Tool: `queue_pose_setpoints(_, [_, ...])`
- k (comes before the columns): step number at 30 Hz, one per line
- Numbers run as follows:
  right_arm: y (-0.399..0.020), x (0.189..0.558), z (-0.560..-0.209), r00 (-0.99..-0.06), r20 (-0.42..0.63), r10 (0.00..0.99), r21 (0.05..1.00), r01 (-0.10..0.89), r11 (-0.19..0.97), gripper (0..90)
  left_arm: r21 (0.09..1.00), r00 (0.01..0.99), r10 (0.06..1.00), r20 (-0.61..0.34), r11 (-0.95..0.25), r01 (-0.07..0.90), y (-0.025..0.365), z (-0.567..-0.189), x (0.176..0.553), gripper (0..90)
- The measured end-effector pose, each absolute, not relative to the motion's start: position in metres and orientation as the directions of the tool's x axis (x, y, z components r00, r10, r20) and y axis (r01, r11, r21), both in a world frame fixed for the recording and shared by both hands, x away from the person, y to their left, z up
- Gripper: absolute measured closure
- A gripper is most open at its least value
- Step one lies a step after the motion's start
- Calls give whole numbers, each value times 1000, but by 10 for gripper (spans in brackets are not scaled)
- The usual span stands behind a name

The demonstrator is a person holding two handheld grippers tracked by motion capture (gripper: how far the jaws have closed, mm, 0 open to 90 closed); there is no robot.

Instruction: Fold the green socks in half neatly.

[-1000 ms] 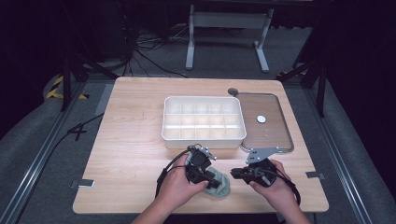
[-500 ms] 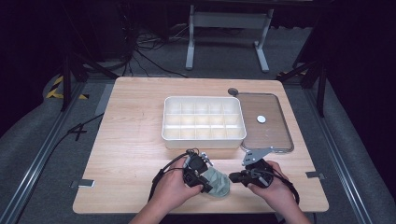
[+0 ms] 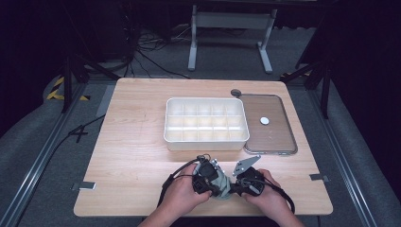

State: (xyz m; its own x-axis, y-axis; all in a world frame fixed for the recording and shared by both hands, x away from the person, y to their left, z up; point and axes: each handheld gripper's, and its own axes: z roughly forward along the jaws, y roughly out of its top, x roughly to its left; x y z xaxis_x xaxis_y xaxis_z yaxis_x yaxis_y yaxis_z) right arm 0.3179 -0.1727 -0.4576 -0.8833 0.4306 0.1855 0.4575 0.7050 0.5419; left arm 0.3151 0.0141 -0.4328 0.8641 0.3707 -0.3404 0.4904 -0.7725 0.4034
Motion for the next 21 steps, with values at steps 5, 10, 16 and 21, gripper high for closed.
queue_pose_setpoints(5, [-173,318,-458,-881,192,433,543,463,701,884,362,850,366,-379,-787,500,11,-444,318,845])
queue_pose_setpoints(10, [-183,320,-444,-875,174,451,556,465,689,875,370,841,351,-411,-779,506,12,-448,320,768])
queue_pose_setpoints(16, [-188,311,-416,-878,161,450,663,434,610,881,384,831,365,-419,-758,527,11,-449,320,754])
queue_pose_setpoints(21, [-172,312,-434,-886,160,435,645,427,634,861,402,827,359,-433,-744,534,10,-448,318,729])
